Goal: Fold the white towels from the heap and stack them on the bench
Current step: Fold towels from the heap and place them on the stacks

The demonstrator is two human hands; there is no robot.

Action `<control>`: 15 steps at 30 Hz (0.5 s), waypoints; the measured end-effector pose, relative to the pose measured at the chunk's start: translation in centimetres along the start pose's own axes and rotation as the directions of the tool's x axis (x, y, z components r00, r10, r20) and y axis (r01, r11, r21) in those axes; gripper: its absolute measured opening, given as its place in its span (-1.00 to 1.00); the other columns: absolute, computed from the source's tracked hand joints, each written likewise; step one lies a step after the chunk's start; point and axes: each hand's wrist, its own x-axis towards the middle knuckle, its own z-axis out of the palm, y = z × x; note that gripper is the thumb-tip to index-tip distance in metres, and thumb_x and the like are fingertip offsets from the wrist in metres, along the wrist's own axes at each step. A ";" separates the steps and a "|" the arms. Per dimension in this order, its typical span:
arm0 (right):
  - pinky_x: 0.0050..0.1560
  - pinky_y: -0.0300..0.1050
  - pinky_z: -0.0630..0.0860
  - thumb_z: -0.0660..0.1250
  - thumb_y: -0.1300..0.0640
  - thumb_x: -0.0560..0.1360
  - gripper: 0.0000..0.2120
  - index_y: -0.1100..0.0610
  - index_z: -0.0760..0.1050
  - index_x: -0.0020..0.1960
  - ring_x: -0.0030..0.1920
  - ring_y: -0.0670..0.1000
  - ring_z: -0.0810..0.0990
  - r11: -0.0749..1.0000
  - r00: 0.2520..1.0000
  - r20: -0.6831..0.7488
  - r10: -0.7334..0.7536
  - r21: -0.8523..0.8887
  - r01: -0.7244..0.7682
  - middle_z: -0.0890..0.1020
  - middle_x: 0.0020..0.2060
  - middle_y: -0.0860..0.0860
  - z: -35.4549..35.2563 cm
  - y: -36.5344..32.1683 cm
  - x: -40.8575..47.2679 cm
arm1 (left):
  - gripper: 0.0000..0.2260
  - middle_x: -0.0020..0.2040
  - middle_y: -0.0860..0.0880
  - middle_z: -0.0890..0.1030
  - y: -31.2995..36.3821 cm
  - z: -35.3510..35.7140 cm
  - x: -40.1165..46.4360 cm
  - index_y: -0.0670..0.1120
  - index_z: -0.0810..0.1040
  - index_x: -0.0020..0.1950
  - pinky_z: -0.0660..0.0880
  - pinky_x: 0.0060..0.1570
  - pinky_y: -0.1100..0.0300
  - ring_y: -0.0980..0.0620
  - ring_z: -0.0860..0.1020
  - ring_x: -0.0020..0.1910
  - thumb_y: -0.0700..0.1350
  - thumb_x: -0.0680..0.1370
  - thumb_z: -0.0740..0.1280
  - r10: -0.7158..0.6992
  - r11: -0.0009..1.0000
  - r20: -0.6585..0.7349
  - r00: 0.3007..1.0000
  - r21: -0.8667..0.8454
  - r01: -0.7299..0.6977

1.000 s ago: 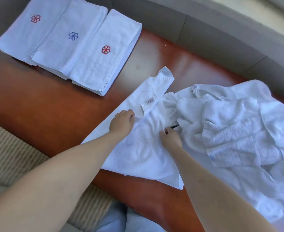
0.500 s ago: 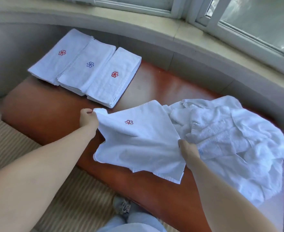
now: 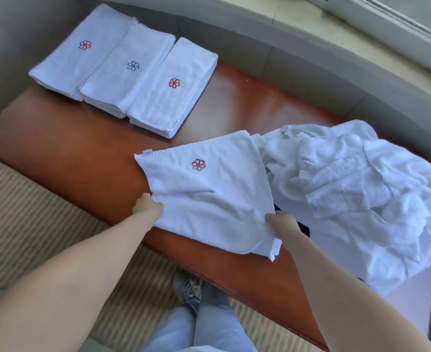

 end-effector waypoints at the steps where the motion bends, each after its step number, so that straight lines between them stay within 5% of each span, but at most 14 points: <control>1: -0.20 -0.08 0.30 0.28 0.15 0.36 -0.91 0.15 0.41 -0.18 -0.27 0.09 0.37 1.000 1.000 0.004 0.008 -0.006 -0.008 0.42 -0.27 0.08 0.2 0.1 0.2 | -0.45 0.51 -0.16 0.35 -0.1 0.0 0.1 -0.11 0.22 0.61 0.49 0.21 -0.03 -0.24 0.45 0.37 -0.10 0.64 0.27 -0.029 1.000 -0.010 1.000 0.009 0.029; 6: -0.23 -0.09 0.35 0.32 0.10 0.36 -0.84 0.18 0.40 -0.17 -0.27 0.09 0.41 0.999 0.998 0.056 0.025 0.022 -0.026 0.44 -0.26 0.08 0.8 -0.3 1.4 | -0.65 0.25 -0.22 0.54 0.2 0.0 0.3 -0.25 0.43 0.39 0.45 -0.29 0.09 -0.20 0.59 0.07 -0.21 0.61 0.25 -0.155 0.988 -0.009 0.988 0.005 0.155; 10: -0.07 0.01 0.54 0.36 0.06 0.50 -0.75 0.24 0.55 0.05 -0.12 0.15 0.58 1.000 0.997 0.083 0.003 0.030 -0.005 0.59 -0.10 0.14 0.9 -1.2 2.8 | -0.85 0.00 -0.15 0.56 0.3 -0.4 0.8 -0.21 0.54 0.07 0.43 -0.18 0.09 -0.09 0.50 -0.16 -0.14 0.63 0.26 -0.063 0.998 0.048 0.997 0.025 0.062; 15: 0.03 0.06 0.58 0.35 0.09 0.54 -0.67 0.21 0.52 0.25 0.08 0.19 0.64 0.988 0.997 -0.016 -0.082 -0.130 0.079 0.65 0.12 0.17 0.7 -4.1 3.8 | -0.56 0.25 -0.06 0.56 1.2 -1.4 1.4 -0.10 0.39 0.45 0.56 0.01 -0.02 -0.13 0.58 0.10 -0.03 0.60 0.33 -0.043 0.976 0.022 0.999 -0.213 0.046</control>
